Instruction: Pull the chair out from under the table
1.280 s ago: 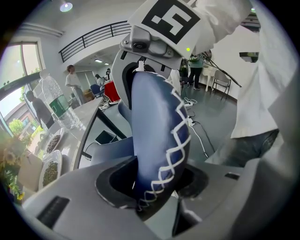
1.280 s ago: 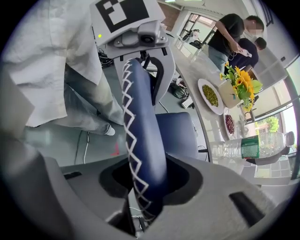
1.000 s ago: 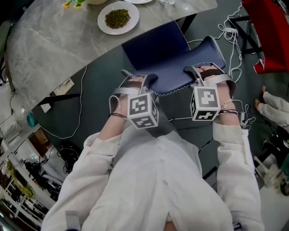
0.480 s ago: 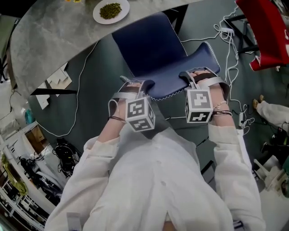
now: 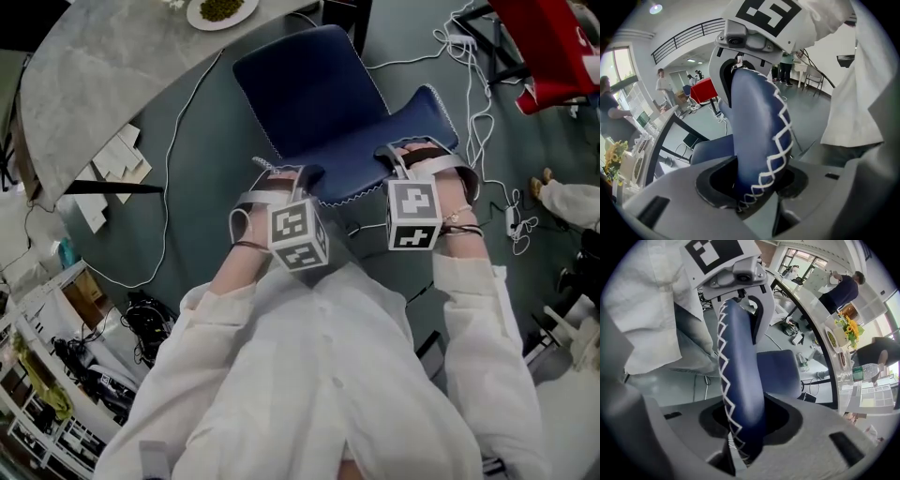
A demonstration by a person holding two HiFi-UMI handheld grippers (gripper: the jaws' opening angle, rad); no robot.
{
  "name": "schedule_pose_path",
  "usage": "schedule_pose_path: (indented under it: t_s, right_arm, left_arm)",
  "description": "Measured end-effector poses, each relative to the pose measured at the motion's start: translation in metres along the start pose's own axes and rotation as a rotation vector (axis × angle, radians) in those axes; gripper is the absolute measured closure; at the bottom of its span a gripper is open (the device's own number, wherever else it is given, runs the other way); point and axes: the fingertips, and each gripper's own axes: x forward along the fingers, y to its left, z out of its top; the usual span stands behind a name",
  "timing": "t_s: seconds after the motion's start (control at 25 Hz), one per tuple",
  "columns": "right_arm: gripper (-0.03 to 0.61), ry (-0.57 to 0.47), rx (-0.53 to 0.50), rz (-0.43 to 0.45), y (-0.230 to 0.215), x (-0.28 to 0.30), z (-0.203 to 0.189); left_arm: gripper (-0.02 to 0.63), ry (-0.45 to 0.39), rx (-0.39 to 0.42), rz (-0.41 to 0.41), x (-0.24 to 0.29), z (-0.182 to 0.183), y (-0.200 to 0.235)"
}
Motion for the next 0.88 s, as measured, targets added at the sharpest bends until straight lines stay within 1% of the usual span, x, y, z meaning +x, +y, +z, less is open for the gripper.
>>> schedule_pose_path:
  t_s: [0.32,0.52,0.88]
  right_arm:
    - [0.449,0.021,0.083,0.018,0.073,-0.015,0.028]
    - [0.449,0.035,0.116,0.029,0.112,-0.022,0.032]
    - [0.449,0.054,0.138,0.036,0.158,-0.032,0.036]
  left_arm:
    - [0.413,-0.021,0.069,-0.056,-0.019,-0.010,-0.072]
    - [0.413,-0.030,0.099,-0.081,-0.023,-0.008,-0.109]
    - [0.411,-0.042,0.115,-0.102,-0.027,-0.003,-0.153]
